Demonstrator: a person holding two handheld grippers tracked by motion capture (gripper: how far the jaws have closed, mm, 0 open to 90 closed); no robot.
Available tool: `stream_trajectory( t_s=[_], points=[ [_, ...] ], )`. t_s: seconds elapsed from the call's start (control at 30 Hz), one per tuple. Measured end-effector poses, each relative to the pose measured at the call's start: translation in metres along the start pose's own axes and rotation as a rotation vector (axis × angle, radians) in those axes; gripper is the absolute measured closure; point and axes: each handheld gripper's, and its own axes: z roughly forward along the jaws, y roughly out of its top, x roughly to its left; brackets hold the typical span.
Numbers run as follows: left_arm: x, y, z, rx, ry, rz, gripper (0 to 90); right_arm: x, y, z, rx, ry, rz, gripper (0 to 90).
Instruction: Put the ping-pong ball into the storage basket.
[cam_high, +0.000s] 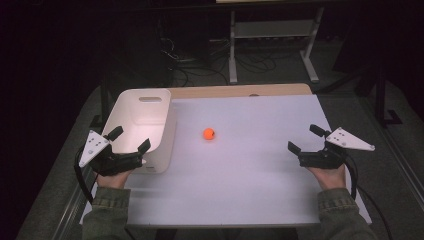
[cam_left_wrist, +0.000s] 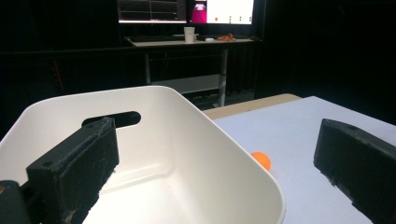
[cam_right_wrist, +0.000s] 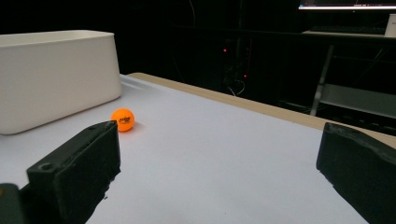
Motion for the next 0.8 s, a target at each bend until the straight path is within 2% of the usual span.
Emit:
stream_trajectory(
  t_s=[0.2, 0.3, 0.47, 0.63, 0.8],
  points=[
    [-0.002, 0.001, -0.001, 0.004, -0.003, 0.001, 0.0, 0.002, -0.001, 0.000, 0.023, 0.002, 0.005, 0.0],
    [-0.001, 0.001, -0.001, 0.013, -0.008, -0.010, 0.0, 0.006, -0.001, 0.001, 0.040, 0.001, -0.018, 0.0],
    [-0.002, 0.005, 0.001, 0.022, -0.026, -0.007, 0.0, 0.011, -0.001, 0.001, 0.055, -0.005, -0.042, 0.0],
    [-0.009, 0.013, 0.004, 0.030, -0.042, 0.016, 0.0, 0.009, 0.000, 0.000, 0.043, -0.007, -0.032, 0.0],
    [-0.011, 0.016, 0.008, 0.045, -0.050, 0.022, 0.0, 0.008, 0.000, -0.001, 0.042, -0.013, -0.027, 0.0]
  ],
)
